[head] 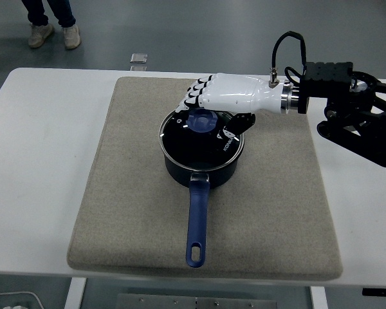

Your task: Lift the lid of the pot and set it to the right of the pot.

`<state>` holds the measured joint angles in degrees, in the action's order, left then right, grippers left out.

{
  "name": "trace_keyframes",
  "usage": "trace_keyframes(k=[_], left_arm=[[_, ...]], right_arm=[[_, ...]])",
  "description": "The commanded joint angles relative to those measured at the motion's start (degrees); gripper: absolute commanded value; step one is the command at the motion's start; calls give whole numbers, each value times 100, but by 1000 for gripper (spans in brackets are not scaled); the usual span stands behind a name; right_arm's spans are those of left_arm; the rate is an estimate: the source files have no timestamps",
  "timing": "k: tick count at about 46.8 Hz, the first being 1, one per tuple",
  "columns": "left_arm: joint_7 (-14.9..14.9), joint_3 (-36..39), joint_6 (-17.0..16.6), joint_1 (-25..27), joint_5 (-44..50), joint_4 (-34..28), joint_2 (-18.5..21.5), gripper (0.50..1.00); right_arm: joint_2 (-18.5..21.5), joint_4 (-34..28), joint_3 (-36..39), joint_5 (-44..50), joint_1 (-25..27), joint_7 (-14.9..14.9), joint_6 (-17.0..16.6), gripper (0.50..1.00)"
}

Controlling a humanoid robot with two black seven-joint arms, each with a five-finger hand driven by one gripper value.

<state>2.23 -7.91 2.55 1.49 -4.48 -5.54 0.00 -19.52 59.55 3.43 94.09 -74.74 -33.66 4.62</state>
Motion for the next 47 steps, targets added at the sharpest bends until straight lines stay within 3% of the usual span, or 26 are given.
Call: trace_keyframes(k=[1, 34, 37, 41, 45, 47], left_arm=[[-3, 0, 0, 0, 0, 0, 0, 1000], [6, 0, 0, 0, 0, 0, 0, 1000], [-3, 0, 0, 0, 0, 0, 0, 1000], [6, 0, 0, 0, 0, 0, 0, 1000], [-3, 0, 0, 0, 0, 0, 0, 1000], [-3, 0, 0, 0, 0, 0, 0, 1000]], right_arm=[[1, -40, -1, 4, 12, 0, 13, 852], [71, -75, -27, 4, 170, 0, 22, 844], [71, -75, -62, 4, 170, 0, 22, 801], [97, -75, -88, 4, 170, 0, 22, 668], [115, -75, -97, -4, 170, -9, -4, 500], [115, -75, -97, -4, 170, -9, -22, 500]])
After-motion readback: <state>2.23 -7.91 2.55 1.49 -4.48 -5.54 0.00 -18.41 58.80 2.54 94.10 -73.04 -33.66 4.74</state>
